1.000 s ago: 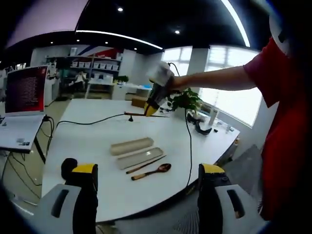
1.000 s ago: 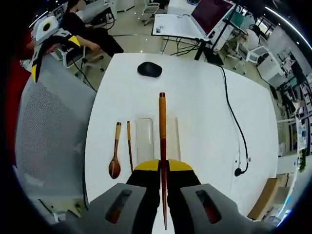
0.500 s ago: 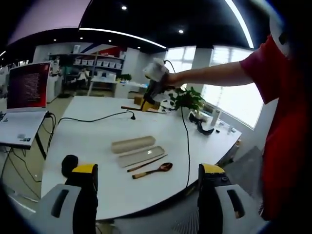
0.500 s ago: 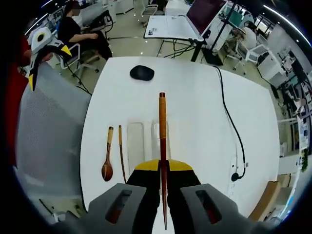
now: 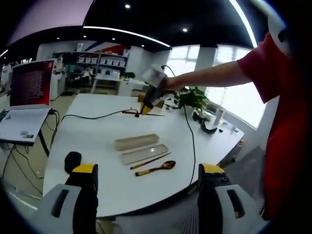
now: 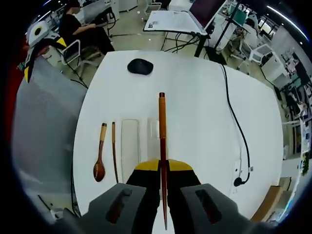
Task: Arrange the utensils inside the cutlery case until each visible utensil rests in its matching compartment.
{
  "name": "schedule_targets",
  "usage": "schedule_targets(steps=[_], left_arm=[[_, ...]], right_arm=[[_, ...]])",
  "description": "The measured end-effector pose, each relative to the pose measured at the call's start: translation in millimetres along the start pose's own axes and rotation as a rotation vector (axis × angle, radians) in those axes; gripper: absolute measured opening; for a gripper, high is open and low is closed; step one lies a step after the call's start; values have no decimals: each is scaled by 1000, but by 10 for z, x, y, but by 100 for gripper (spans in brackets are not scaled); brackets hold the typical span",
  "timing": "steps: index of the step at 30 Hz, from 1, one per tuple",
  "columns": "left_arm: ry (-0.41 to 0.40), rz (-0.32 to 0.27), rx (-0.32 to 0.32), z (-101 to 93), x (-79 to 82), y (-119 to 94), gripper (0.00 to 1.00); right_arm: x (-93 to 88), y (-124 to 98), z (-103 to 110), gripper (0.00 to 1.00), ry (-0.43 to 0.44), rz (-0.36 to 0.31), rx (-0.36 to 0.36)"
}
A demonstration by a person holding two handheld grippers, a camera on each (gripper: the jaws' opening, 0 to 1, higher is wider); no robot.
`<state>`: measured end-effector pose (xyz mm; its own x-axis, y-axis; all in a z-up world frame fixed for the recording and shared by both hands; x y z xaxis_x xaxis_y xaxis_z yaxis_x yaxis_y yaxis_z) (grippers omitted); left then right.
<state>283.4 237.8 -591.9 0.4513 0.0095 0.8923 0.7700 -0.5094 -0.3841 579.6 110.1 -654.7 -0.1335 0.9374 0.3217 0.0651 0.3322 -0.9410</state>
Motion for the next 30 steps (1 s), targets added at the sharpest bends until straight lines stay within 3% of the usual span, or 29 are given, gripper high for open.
schedule_targets(steps=[11, 15, 26, 30], left_arm=[[-2, -9, -15, -17, 24, 39, 86], [-14, -44, -55, -91, 78, 36, 93], [2, -46, -23, -65, 80, 22, 95], [7, -39, -10, -44, 63, 19, 95]], right_arm=[[-76, 68, -120, 0, 36, 14, 2], [-103, 175, -77, 0, 63, 2, 19], [-162, 426, 16, 0, 73, -15, 1], [-120, 538, 16, 0, 35, -47, -18]])
Point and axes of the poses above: the point that each gripper's makers call its tool centre point, and the gripper's own axes: y roughly forward along the fingers, z roughly to its left, x roughly out of its top, the point moved 1 cm from there along -y, roughly backward along the fingers, and after that the axes turned 2 degrees about -x, right-handed, at the moved point
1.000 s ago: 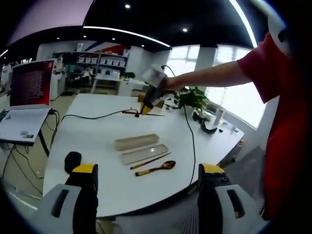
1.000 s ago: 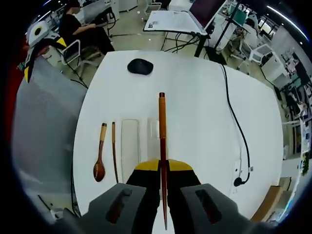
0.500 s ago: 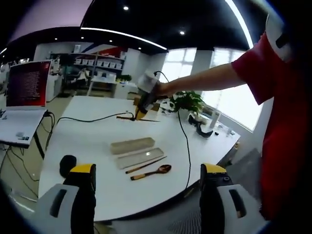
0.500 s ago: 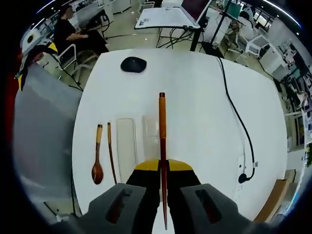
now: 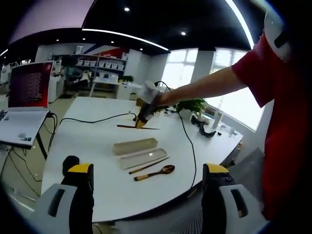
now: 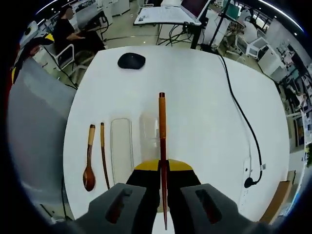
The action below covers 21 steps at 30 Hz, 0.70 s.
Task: Arrange the utensils inside the cutlery case until each visible utensil rests in its matching compartment.
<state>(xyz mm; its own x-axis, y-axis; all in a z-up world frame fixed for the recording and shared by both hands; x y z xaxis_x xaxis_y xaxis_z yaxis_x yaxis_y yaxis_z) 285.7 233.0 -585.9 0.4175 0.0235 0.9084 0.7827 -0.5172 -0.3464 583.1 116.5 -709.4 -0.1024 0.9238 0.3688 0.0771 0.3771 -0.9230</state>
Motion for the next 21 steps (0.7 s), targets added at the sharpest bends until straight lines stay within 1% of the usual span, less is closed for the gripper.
schedule_targets(steps=[2, 4, 7, 10, 13, 19, 21], left_arm=[[-1, -2, -1, -5, 7, -2, 94], [-4, -4, 1, -6, 9, -7, 94], [-6, -2, 11, 7, 1, -22, 95], [-12, 5, 22, 34, -26, -47, 95], [-17, 6, 30, 52, -38, -62, 94], [-28, 5, 51, 89, -62, -45, 95], [-39, -1, 57, 91, -62, -31, 95]], right_arm=[[13, 80, 27, 0, 1, -12, 10], [40, 156, 74, 0, -23, -26, 12], [27, 266, 99, 0, -37, -23, 26], [6, 359, 159, 0, -23, -20, 38], [-4, 401, 179, 0, -17, -24, 34], [-61, 476, 196, 0, -34, -32, 32], [-98, 512, 189, 0, -3, -31, 33]])
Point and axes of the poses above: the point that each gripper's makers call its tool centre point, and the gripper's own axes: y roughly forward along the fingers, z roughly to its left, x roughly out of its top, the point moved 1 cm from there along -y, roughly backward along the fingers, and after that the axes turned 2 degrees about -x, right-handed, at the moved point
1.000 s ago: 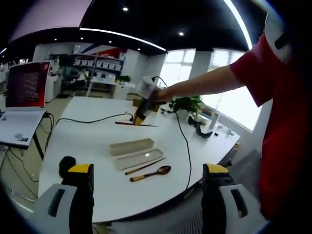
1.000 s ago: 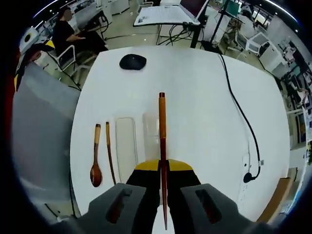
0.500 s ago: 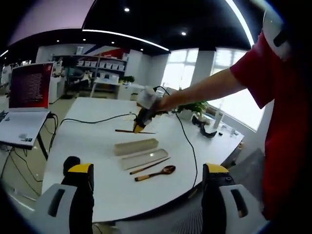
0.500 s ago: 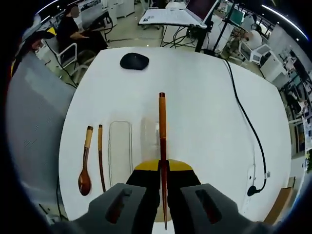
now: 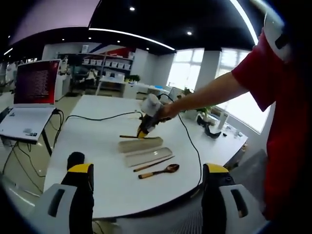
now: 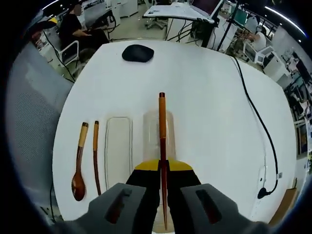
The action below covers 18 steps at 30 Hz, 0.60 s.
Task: Arrange the utensils inside the cutlery case until each visible utensil rests in its matching compartment.
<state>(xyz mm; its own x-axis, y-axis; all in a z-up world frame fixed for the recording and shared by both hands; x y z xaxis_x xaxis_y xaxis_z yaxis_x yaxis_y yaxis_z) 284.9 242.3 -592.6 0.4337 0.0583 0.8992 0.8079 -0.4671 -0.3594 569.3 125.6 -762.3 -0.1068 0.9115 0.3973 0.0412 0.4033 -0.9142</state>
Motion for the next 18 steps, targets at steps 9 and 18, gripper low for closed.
schedule_targets(steps=[9, 18], left_arm=[[14, 17, -3, 17, -10, 94, 95], [25, 31, 8, 67, 2, 84, 94]], right_arm=[[-180, 143, 76, 0, 23, 16, 1], [-249, 243, -1, 1, 84, 37, -10]])
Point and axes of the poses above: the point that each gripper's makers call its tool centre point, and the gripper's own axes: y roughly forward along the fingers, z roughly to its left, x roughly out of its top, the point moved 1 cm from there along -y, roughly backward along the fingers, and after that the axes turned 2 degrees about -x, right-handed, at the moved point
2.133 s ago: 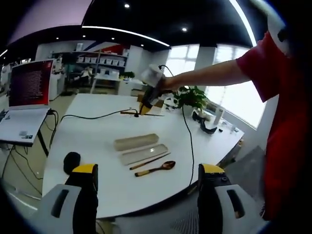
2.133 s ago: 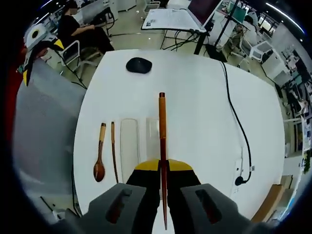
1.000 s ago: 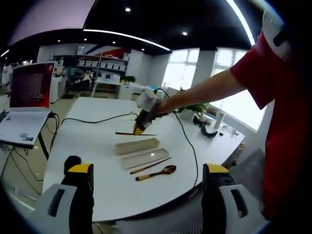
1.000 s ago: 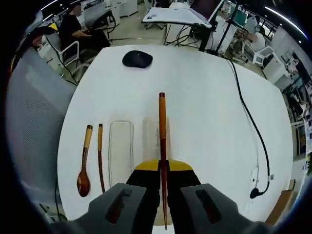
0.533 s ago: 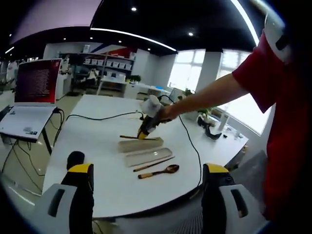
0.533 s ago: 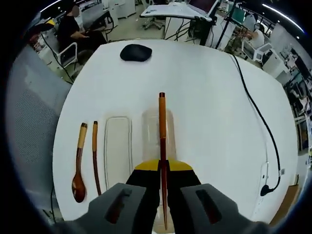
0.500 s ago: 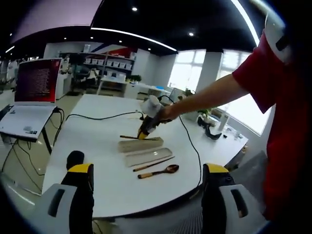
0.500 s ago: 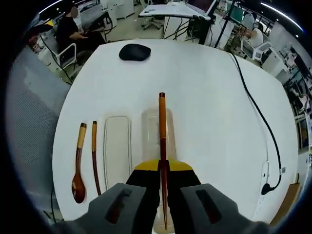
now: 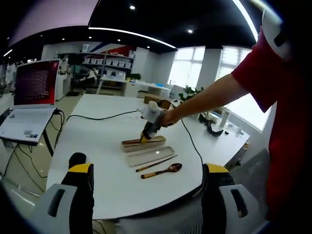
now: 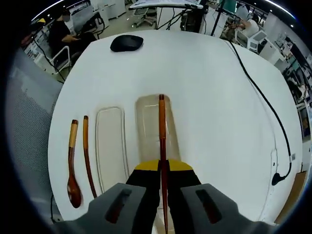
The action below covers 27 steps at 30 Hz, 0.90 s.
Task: Arrange the utensils inside the cutlery case until each visible utensil rests in its matching compartment.
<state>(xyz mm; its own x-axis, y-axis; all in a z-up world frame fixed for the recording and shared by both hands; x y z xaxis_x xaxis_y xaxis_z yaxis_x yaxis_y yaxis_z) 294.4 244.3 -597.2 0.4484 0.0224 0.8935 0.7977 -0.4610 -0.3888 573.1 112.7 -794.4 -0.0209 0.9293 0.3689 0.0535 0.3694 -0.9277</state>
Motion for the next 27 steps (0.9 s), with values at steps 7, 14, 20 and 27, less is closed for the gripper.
schedule_targets(steps=[7, 14, 20, 27], left_arm=[[-11, 2, 18, 28, -16, -21, 94], [-9, 11, 19, -7, -67, -26, 93], [-8, 6, 28, 9, -53, -59, 93], [-1, -18, 21, 2, 32, -86, 93]], right_arm=[[-30, 52, -52, 0, 69, 8, -18], [-59, 69, -100, 1, 87, 11, -34], [-63, 12, -139, 4, 163, 3, -38], [19, -174, -109, 6, 209, -37, -68]])
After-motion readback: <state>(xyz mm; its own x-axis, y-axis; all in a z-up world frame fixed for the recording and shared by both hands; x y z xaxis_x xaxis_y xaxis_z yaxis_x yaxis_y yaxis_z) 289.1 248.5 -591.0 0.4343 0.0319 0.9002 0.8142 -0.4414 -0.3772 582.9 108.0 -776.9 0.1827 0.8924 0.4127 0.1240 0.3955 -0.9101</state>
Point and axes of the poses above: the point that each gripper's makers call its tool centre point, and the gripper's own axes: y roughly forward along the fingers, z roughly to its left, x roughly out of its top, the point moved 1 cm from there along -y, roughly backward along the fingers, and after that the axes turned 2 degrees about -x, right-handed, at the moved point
